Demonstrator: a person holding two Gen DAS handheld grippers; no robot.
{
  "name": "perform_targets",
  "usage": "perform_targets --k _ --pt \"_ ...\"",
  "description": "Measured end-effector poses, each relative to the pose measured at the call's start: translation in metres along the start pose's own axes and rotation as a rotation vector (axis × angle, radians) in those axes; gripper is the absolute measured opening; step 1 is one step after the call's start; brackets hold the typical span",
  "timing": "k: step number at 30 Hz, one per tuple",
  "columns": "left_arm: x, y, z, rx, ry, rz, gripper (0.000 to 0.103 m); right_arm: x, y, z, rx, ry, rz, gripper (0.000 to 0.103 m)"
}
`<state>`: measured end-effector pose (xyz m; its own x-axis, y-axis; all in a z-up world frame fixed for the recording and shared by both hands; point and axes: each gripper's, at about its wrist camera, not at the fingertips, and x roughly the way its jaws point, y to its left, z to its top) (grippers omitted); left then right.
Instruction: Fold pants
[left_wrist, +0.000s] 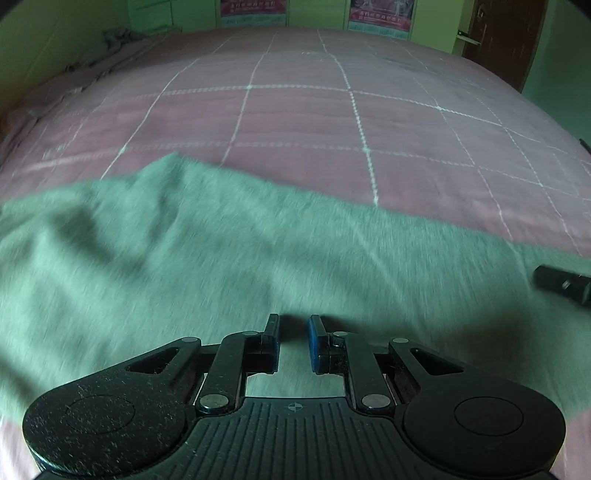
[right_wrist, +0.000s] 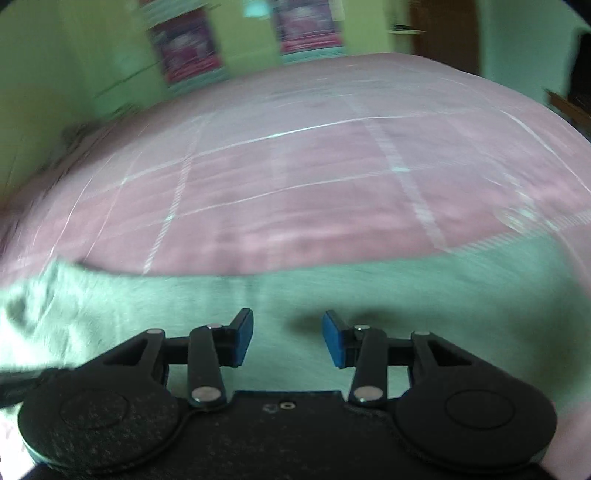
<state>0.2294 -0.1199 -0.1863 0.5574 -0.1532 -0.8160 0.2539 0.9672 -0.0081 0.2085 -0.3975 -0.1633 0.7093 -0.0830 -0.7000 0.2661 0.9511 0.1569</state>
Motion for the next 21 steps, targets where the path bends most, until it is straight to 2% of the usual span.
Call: perform_targets --k 2,4,5,7,10,12,14,17,21 --pt "0.014 0.002 0.01 -0.018 0.017 0.013 0.014 0.013 0.018 0.002 -0.082 0.001 -0.021 0.039" --pt "0.021 0.011 0.017 -0.067 0.033 0.001 0.014 0.03 0.02 0.001 -0.164 0.025 -0.137 0.039" --pt "0.023 0.014 0.018 -0.077 0.041 -0.009 0.014 0.038 0.011 0.0 -0.161 0.035 -0.168 0.037" --pt "0.02 0.015 0.014 -0.052 0.03 -0.019 0.014 0.035 -0.011 0.003 -0.096 0.029 -0.137 0.036" --pt "0.007 0.014 -0.002 -0.023 0.01 -0.005 0.014 0.025 -0.019 -0.002 -0.13 0.015 -0.231 0.037" --pt "-0.005 0.012 -0.018 -0.001 0.001 0.0 0.014 0.006 -0.03 -0.006 -0.059 0.005 -0.212 0.039" --pt "-0.017 0.01 -0.034 0.026 -0.009 -0.006 0.014 -0.014 -0.035 -0.017 -0.062 -0.011 -0.19 0.04" --pt "-0.027 0.012 -0.05 0.036 -0.02 -0.007 0.014 -0.033 -0.051 -0.039 -0.04 0.014 -0.165 0.04" --pt "-0.033 0.016 -0.056 0.026 -0.014 -0.018 0.014 -0.055 -0.087 -0.05 0.054 0.007 -0.208 0.038"
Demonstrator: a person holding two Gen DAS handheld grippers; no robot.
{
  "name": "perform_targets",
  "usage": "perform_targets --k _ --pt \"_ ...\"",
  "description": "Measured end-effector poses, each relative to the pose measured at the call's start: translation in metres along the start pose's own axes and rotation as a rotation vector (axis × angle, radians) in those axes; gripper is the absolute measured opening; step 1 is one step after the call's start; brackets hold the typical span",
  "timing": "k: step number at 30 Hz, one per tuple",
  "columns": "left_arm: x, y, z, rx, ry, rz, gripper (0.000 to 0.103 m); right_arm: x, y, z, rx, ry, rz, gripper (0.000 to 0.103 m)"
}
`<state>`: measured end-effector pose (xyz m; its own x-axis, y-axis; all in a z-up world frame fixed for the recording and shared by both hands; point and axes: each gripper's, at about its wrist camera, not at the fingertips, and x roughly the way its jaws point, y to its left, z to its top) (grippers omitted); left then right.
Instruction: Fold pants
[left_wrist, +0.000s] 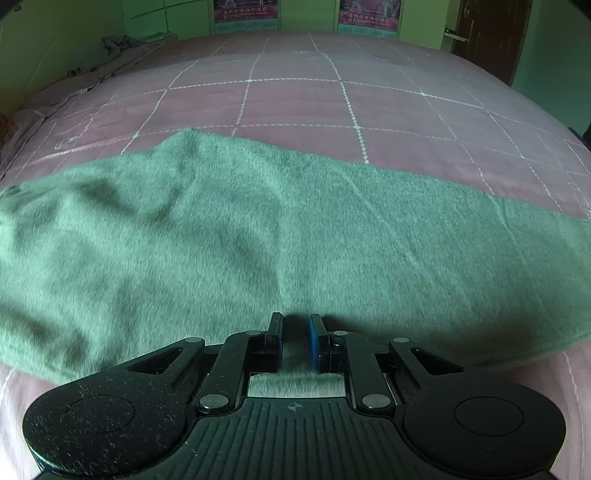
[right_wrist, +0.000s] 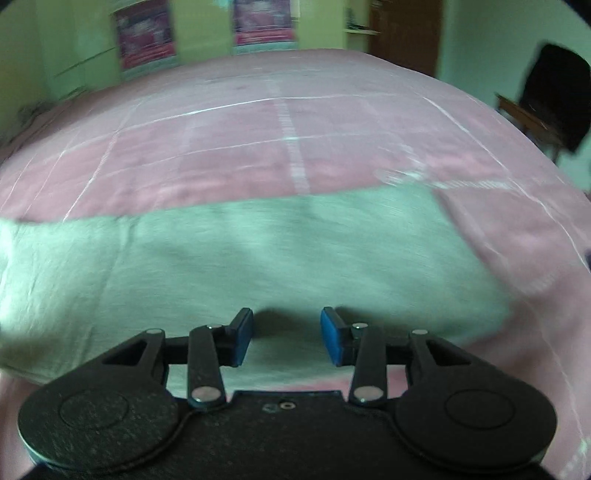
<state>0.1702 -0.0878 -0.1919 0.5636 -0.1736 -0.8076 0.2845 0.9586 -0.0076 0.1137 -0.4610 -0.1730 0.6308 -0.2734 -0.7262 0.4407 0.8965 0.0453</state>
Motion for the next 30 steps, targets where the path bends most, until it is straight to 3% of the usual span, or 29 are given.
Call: perform_targets --k 6,14,21,22,23,25,27,30 --pt "-0.001 0.004 0.001 -0.051 0.024 -0.008 0.014 -0.021 -0.051 0.01 0.236 0.023 0.004 0.04" --pt "-0.002 0.005 -0.003 -0.044 0.021 -0.014 0.014 -0.014 -0.085 -0.005 0.37 0.074 -0.037 0.041" --pt "0.0 0.001 -0.003 -0.037 0.018 0.001 0.015 0.006 -0.11 -0.004 0.574 0.031 0.042 0.044" --pt "0.0 0.001 -0.003 -0.036 0.016 0.0 0.015 0.009 -0.113 -0.006 0.611 0.013 0.056 0.043" --pt "0.0 0.001 -0.004 -0.033 0.015 0.001 0.015 0.009 -0.115 -0.008 0.645 -0.003 0.066 0.034" --pt "0.0 0.0 -0.004 -0.025 0.014 0.007 0.015 0.006 -0.108 -0.004 0.603 -0.028 0.068 0.012" --pt "0.0 0.0 -0.003 -0.021 0.016 0.012 0.015 -0.003 -0.094 0.005 0.5 -0.06 0.042 0.011" --pt "-0.002 0.0 0.001 -0.038 0.022 0.014 0.015 -0.038 -0.068 0.03 0.346 -0.217 0.043 0.011"
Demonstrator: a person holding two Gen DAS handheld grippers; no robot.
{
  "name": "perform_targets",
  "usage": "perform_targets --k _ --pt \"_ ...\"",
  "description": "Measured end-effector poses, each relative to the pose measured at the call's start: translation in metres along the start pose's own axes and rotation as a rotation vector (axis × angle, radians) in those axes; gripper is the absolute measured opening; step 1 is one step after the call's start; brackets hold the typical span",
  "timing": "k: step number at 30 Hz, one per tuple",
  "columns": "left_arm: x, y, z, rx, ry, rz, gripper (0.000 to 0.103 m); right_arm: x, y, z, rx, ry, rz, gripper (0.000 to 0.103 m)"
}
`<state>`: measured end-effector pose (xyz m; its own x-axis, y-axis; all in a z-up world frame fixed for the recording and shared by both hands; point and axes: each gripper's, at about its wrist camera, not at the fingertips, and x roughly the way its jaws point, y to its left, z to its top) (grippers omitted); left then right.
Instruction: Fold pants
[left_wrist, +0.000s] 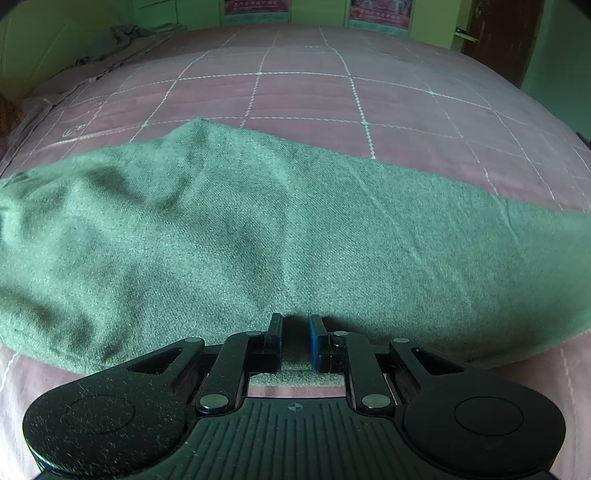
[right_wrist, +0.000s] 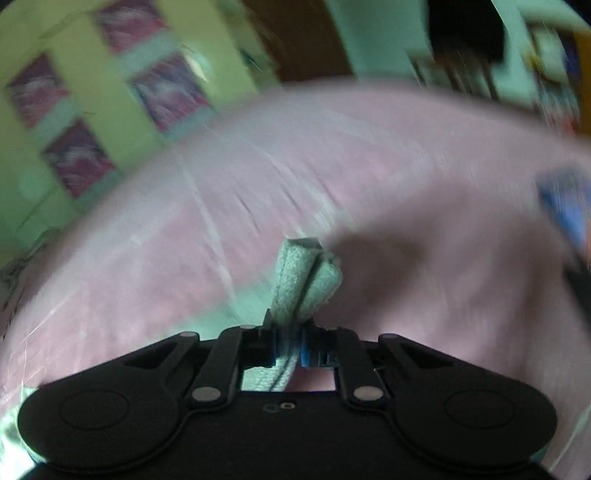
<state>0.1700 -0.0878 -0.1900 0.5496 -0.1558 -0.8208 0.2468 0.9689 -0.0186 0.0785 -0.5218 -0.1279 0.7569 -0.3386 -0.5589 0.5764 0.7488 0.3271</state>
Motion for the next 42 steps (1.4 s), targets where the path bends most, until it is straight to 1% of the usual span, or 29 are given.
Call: perform_targets --k 2,3,4,5,7,8,9,10,11,12,14,15,16,17,19,21,23,26,28,30,32,37,42 --pt "-0.002 -0.001 0.002 -0.008 -0.015 -0.002 0.015 -0.021 0.02 0.014 -0.1 -0.105 0.02 0.01" --pt "-0.001 -0.001 0.002 -0.006 -0.014 0.0 0.015 -0.023 0.023 0.017 -0.134 -0.124 0.011 0.01" --pt "0.001 -0.002 0.002 -0.001 -0.011 0.004 0.015 -0.019 0.022 0.016 -0.157 -0.113 -0.009 0.011" --pt "0.003 -0.003 0.0 0.01 -0.01 0.009 0.015 -0.01 0.016 0.013 -0.158 -0.078 -0.039 0.011" --pt "0.005 -0.005 -0.002 0.035 -0.016 0.017 0.015 0.022 -0.002 -0.005 -0.15 0.057 -0.127 0.012" --pt "0.004 -0.005 -0.001 0.04 -0.015 0.017 0.015 0.037 -0.01 -0.015 -0.149 0.128 -0.162 0.015" --pt "0.004 -0.004 0.0 0.039 -0.012 0.014 0.015 0.045 -0.016 -0.025 -0.141 0.165 -0.183 0.016" --pt "0.004 -0.002 0.001 0.033 -0.006 0.008 0.015 0.043 -0.018 -0.027 -0.137 0.149 -0.185 0.02" --pt "0.003 -0.001 0.003 0.022 0.001 0.002 0.015 0.037 -0.016 -0.026 -0.141 0.126 -0.199 0.031" --pt "0.002 0.0 0.006 0.009 0.005 -0.002 0.015 0.033 -0.015 -0.022 -0.146 0.109 -0.226 0.035" --pt "0.0 -0.001 0.011 -0.018 -0.004 -0.022 0.015 0.017 -0.02 -0.014 -0.125 0.047 -0.259 0.041" --pt "0.0 -0.005 0.013 -0.018 -0.007 -0.03 0.015 0.007 -0.023 -0.01 -0.095 0.012 -0.269 0.041" --pt "0.002 -0.011 0.015 -0.007 -0.005 -0.037 0.015 0.001 -0.023 -0.004 -0.068 -0.007 -0.244 0.041" --pt "0.004 -0.019 0.017 0.011 -0.002 -0.038 0.015 0.0 -0.018 0.0 -0.063 -0.006 -0.201 0.041" --pt "0.008 -0.032 0.018 0.039 -0.005 -0.033 0.015 0.0 0.004 -0.002 -0.137 0.024 -0.13 0.041" --pt "0.011 -0.04 0.017 0.052 0.002 -0.015 0.015 0.008 0.033 -0.012 -0.206 0.074 -0.056 0.039" --pt "0.012 -0.041 0.016 0.051 0.001 -0.004 0.015 0.016 0.056 -0.025 -0.232 0.124 0.003 0.039" --pt "0.012 -0.038 0.014 0.046 0.0 -0.006 0.016 0.032 0.091 -0.049 -0.318 0.189 0.039 0.039" --pt "0.012 -0.037 0.014 0.047 0.0 -0.012 0.016 0.036 0.108 -0.067 -0.394 0.222 0.043 0.039" --pt "0.011 -0.034 0.012 0.041 0.001 -0.021 0.017 0.041 0.118 -0.08 -0.473 0.25 0.009 0.04" --pt "0.011 -0.032 0.011 0.041 -0.002 -0.025 0.017 0.043 0.116 -0.086 -0.518 0.239 -0.01 0.04" --pt "0.007 -0.027 0.004 0.04 -0.013 -0.032 0.017 0.033 0.104 -0.08 -0.488 0.247 -0.034 0.04" --pt "0.002 -0.021 -0.006 0.048 -0.029 -0.034 0.017 0.035 0.1 -0.09 -0.502 0.226 -0.047 0.041"
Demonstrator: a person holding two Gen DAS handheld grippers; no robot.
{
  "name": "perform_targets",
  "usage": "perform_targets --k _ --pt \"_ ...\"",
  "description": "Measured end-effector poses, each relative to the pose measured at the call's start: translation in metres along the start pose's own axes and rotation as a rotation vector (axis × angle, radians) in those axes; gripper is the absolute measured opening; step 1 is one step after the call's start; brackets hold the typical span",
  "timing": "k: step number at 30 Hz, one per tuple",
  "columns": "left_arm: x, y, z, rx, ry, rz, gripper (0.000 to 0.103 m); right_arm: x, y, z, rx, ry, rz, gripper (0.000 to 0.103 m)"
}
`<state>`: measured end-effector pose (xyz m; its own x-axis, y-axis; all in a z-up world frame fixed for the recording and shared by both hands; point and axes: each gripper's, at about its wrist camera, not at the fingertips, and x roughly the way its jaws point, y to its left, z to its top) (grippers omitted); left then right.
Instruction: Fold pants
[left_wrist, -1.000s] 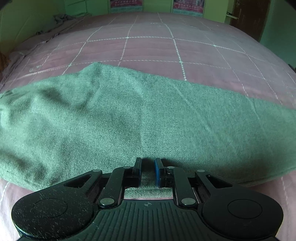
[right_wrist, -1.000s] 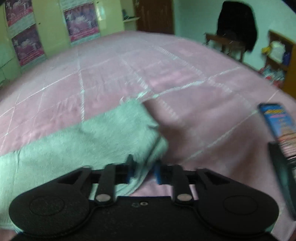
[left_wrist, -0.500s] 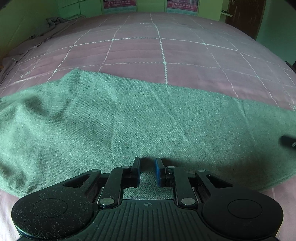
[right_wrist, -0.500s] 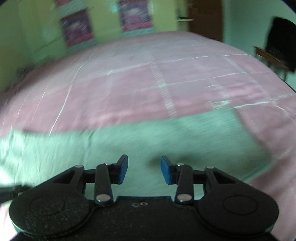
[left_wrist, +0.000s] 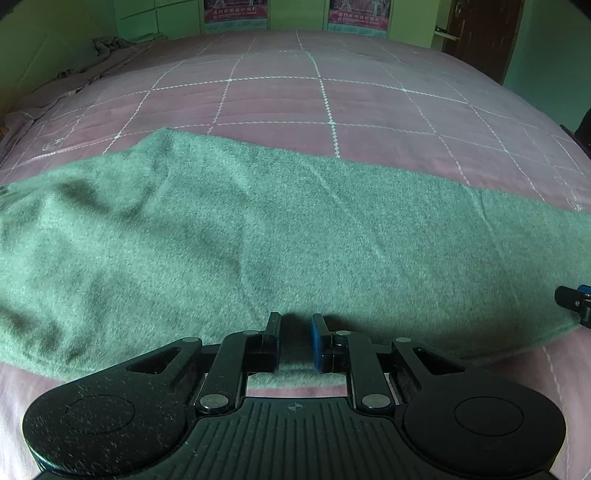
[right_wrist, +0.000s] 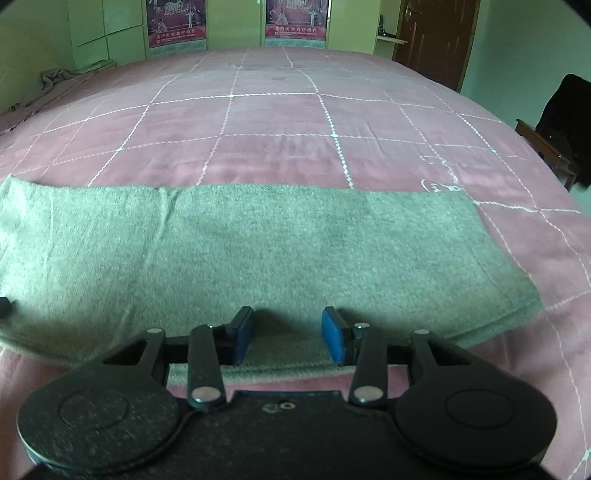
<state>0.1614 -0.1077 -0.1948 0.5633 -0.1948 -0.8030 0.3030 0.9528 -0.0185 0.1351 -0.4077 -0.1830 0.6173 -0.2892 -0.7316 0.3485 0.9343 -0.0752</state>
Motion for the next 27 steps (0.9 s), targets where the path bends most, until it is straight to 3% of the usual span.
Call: perform_targets --k 5,8,12,20,27 --pt "-0.014 0.008 -0.001 0.004 -0.022 0.026 0.017 -0.007 0.01 0.001 -0.006 0.005 -0.026 0.042" --pt "-0.021 0.033 0.003 -0.042 -0.057 0.074 0.017 -0.015 0.015 0.002 0.009 -0.012 -0.026 0.044" --pt "-0.011 0.079 0.018 -0.107 -0.047 0.137 0.017 -0.021 0.028 0.01 0.081 -0.025 0.045 0.044" --pt "0.018 0.171 0.016 -0.134 -0.006 0.325 0.017 -0.008 0.133 0.038 -0.08 -0.027 0.162 0.044" --pt "0.003 0.228 -0.002 -0.201 -0.012 0.341 0.017 0.016 0.197 0.035 -0.182 0.042 0.2 0.048"
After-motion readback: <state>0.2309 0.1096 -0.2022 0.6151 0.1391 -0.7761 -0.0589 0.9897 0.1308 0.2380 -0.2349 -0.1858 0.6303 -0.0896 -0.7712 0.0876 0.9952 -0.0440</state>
